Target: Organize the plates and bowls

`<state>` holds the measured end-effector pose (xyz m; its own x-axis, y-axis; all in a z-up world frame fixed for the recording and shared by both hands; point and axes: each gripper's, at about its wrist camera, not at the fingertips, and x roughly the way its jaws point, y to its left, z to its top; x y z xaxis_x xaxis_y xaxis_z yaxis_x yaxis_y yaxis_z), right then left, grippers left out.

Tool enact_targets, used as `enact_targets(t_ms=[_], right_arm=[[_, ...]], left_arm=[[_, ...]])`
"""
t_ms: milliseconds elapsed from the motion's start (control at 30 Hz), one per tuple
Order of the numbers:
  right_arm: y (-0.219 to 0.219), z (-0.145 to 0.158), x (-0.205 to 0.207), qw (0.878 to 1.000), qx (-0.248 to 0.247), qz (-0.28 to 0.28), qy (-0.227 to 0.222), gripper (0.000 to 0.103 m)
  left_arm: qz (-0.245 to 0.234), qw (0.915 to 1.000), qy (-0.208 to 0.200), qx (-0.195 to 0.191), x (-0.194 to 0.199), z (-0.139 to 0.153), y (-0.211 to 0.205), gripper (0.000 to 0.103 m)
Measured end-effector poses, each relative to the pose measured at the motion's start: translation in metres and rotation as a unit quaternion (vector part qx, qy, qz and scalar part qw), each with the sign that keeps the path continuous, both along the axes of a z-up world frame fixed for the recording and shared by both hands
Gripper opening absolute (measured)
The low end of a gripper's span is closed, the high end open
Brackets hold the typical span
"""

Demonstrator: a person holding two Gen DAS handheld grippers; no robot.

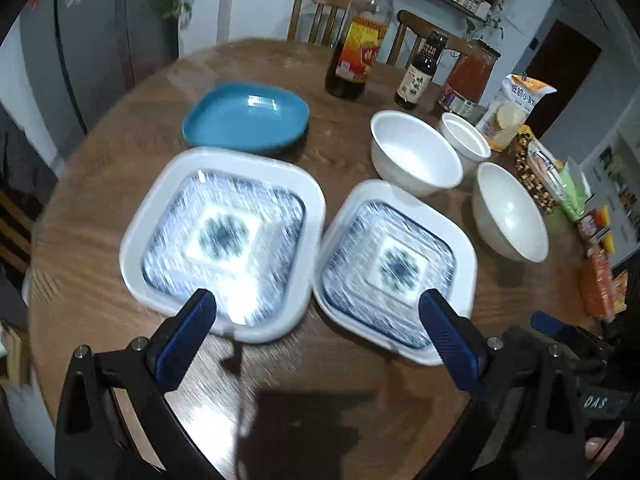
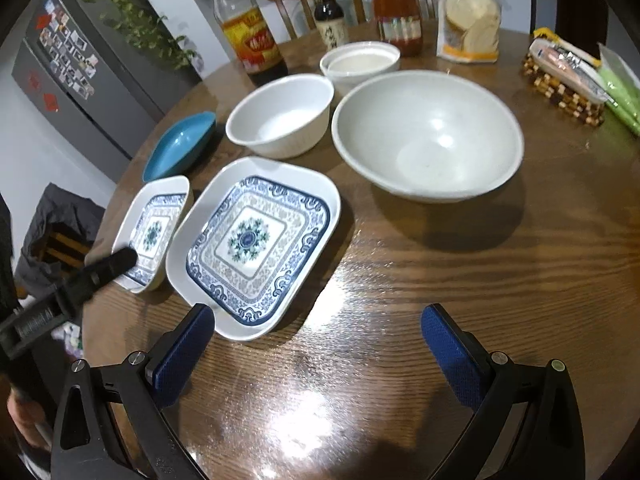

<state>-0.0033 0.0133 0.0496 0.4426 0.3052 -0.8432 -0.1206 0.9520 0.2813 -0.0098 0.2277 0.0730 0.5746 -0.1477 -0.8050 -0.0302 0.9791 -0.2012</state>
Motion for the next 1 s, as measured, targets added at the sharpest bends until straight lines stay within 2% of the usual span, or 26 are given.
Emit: enact_targets(t_ms=[100,200,267,333,400,567,633,700,733,833,933,1000], right_arm=[[0.004,-0.006,0.007,1.000,0.001,-0.005,0.003,0.103],[0.006,-0.009,0.012,1.000,-0.004,-0.009,0.003,0.103],[0.009,-0.013,0.015,1.000,-0.010,-0.012,0.006,0.103],[0.009,-0.017,0.018,1.000,-0.007,-0.015,0.011,0.103],[0.010,-0.021,0.020,1.000,-0.003,-0.019,0.017,0.103],[0.013,-0.026,0.025,1.000,-0.004,-0.023,0.017,0.102],[0.014,-0.029,0.026,0.999,0.000,-0.025,0.020,0.098],[0.014,-0.028,0.026,0.999,-0.005,-0.028,0.015,0.093],[0.015,-0.028,0.027,1.000,-0.003,-0.026,0.016,0.092],[0.020,-0.027,0.028,1.000,-0.009,-0.025,0.011,0.080],[0.027,-0.025,0.031,1.000,-0.018,-0.012,0.005,0.060],[0.034,-0.025,0.034,1.000,-0.021,-0.001,0.004,0.041]], left_arm=[[-0.038,0.9992,-0.013,-0.004,0.014,0.007,-0.006,0.101],[-0.072,0.9969,-0.024,0.024,0.034,0.010,-0.018,0.099],[-0.088,0.9954,-0.026,0.028,0.045,0.008,-0.022,0.097],[-0.097,0.9948,-0.018,0.021,0.061,0.003,-0.022,0.091],[-0.109,0.9939,-0.008,0.015,0.074,-0.003,-0.023,0.075],[-0.147,0.9884,0.017,0.034,0.098,-0.020,-0.034,0.061],[-0.156,0.9864,0.033,0.039,0.103,-0.026,-0.038,0.056],[-0.167,0.9840,0.047,0.042,0.109,-0.031,-0.040,0.047],[-0.170,0.9830,0.054,0.044,0.111,-0.034,-0.041,0.046],[-0.184,0.9798,0.066,0.042,0.115,-0.038,-0.042,0.040],[-0.192,0.9764,0.086,0.048,0.116,-0.042,-0.046,0.035],[-0.193,0.9749,0.092,0.062,0.116,-0.044,-0.048,0.033]])
